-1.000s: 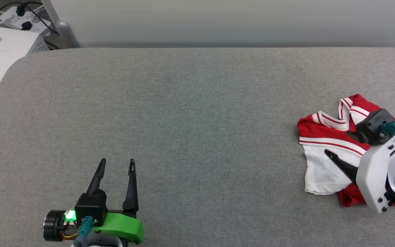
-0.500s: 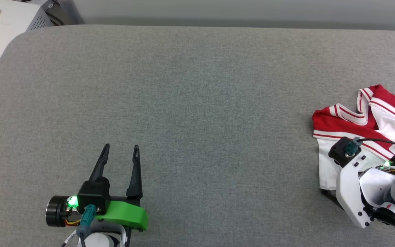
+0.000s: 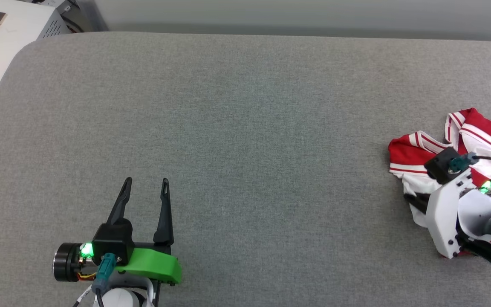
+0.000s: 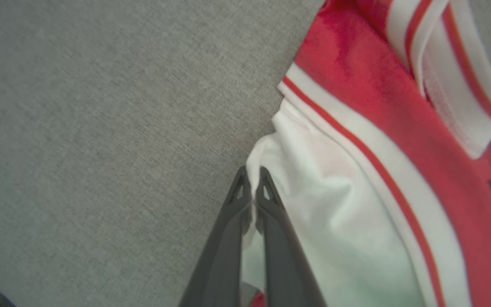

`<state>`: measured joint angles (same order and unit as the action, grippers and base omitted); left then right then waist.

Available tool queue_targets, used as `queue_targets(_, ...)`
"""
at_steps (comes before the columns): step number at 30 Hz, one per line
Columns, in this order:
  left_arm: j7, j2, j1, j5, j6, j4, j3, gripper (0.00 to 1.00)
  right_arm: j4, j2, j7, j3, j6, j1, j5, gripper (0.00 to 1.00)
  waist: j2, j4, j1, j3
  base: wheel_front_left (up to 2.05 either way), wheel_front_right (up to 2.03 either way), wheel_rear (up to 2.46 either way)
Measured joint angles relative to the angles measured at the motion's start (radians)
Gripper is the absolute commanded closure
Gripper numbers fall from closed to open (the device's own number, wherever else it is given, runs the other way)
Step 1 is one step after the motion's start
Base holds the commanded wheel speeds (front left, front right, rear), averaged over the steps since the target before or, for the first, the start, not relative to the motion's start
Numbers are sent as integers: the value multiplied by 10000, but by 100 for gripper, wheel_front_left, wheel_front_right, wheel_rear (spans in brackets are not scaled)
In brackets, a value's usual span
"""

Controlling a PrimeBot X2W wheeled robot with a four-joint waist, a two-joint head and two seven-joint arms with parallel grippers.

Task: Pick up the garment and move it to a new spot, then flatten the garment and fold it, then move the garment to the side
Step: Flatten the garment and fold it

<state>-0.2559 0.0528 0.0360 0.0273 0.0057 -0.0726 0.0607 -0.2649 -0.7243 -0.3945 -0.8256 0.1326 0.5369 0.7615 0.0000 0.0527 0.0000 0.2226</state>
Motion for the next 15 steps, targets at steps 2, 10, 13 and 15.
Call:
queue_targets(2, 0, 0, -1, 0, 0, 17, 17, 0, 276, -84, 318, 366, -2, 57, 4, 100, 0, -17, 0, -81, 0, 0, 0)
queue_targets(10, 0, 0, 9, 94, 86, 113, 180, 0, 1733, 119, 520, 1634, -8, 968, -21, 100, 0, 263, 0, 20, 0, 0, 0)
queue_targets(13, 0, 0, 23, 178, 130, 121, 257, 0, 1883, 593, 364, 1701, -8, 1464, -272, 100, 0, 427, 0, 144, 0, 0, 0)
queue_targets(15, 0, 0, 51, 197, 163, 125, 316, 0, 1833, 1062, 276, 1616, -10, 1856, -385, 100, 0, 552, 0, 254, 0, 0, 0)
